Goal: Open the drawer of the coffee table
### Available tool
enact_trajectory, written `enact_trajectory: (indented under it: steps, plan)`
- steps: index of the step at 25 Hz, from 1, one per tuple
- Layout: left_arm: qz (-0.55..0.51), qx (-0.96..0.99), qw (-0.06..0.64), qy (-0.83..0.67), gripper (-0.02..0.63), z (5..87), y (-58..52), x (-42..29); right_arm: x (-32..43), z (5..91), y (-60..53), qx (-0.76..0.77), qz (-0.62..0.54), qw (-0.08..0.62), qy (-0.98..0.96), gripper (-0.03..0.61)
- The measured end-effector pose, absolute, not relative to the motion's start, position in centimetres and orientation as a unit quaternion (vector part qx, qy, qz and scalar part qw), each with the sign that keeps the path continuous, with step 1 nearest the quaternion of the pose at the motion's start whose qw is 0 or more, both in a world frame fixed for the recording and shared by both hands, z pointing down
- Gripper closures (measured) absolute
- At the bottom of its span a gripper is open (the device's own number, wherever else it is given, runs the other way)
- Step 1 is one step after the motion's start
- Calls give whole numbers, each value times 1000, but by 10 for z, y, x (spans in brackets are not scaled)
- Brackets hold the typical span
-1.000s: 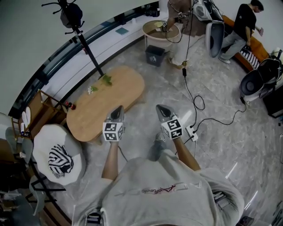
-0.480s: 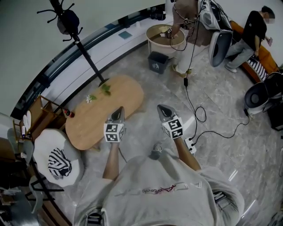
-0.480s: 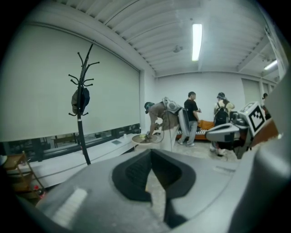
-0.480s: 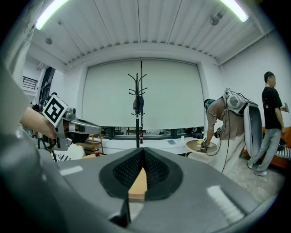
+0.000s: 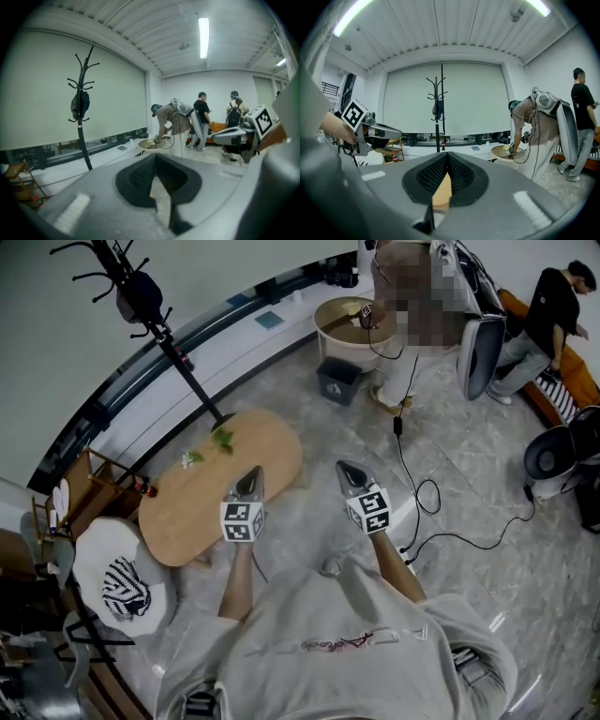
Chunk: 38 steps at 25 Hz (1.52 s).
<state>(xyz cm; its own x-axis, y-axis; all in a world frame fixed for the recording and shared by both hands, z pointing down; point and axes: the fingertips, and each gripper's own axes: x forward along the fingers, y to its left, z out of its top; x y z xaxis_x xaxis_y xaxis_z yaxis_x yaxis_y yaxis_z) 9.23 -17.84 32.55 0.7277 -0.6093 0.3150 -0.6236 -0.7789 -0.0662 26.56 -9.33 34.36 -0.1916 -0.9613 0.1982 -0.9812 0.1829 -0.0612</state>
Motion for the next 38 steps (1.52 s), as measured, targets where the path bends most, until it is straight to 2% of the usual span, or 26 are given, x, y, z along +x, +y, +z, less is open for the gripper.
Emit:
enact_trajectory:
  steps: [18, 25, 38]
  plan:
    - [185, 920, 59, -341, 614, 366, -200, 85, 281, 375, -104, 630, 122, 78, -763, 575]
    - [182, 917, 81, -346, 614, 384, -234, 84, 280, 391, -142, 623, 138, 97, -764, 575]
    - [156, 871, 144, -443, 614, 410, -338, -19, 192, 395, -304, 535, 130, 142, -822, 575]
